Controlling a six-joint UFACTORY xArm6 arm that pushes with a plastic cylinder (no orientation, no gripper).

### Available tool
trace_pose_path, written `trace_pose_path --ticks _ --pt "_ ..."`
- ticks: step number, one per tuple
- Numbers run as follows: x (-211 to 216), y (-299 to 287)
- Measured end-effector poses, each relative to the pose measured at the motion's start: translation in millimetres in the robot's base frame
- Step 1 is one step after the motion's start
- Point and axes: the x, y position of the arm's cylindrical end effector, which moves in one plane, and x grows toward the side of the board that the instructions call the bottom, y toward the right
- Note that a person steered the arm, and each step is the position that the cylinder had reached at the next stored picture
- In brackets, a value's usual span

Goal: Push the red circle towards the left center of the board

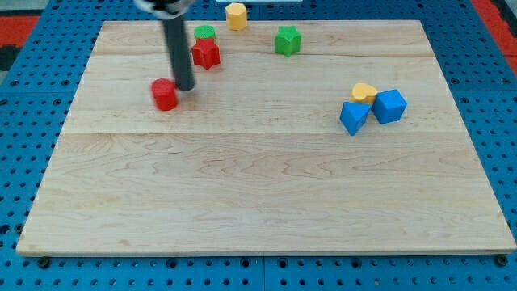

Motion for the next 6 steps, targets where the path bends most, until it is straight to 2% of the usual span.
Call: trace_pose_path --ticks 1,2,3,4,6 --pt "32.5 -5.8" --pt "41.2 32.5" --pt "48.8 -2.3" --pt "14.0 -34.1" --pt "14.0 62.8"
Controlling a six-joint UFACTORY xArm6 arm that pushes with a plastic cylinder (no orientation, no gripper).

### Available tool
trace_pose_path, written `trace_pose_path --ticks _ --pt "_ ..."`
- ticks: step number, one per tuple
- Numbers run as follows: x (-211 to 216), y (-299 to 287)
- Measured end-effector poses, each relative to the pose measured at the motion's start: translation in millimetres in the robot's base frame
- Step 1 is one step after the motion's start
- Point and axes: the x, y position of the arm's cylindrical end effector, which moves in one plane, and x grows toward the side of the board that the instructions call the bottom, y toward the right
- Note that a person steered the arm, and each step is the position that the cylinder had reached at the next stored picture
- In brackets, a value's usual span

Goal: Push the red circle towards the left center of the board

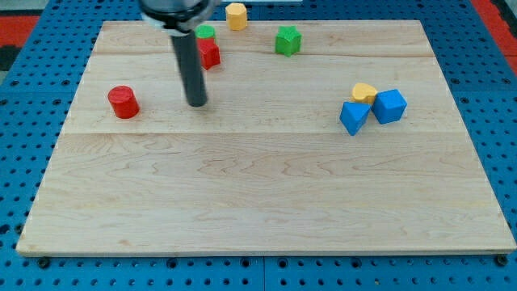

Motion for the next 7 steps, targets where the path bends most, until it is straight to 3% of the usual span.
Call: trace_pose_path --ticks 3,4,6,7 --pt "-0.1 45.0" --pt "-4.6 14.1" --pt "32.0 -59.8" --pt "17.5 -119.0"
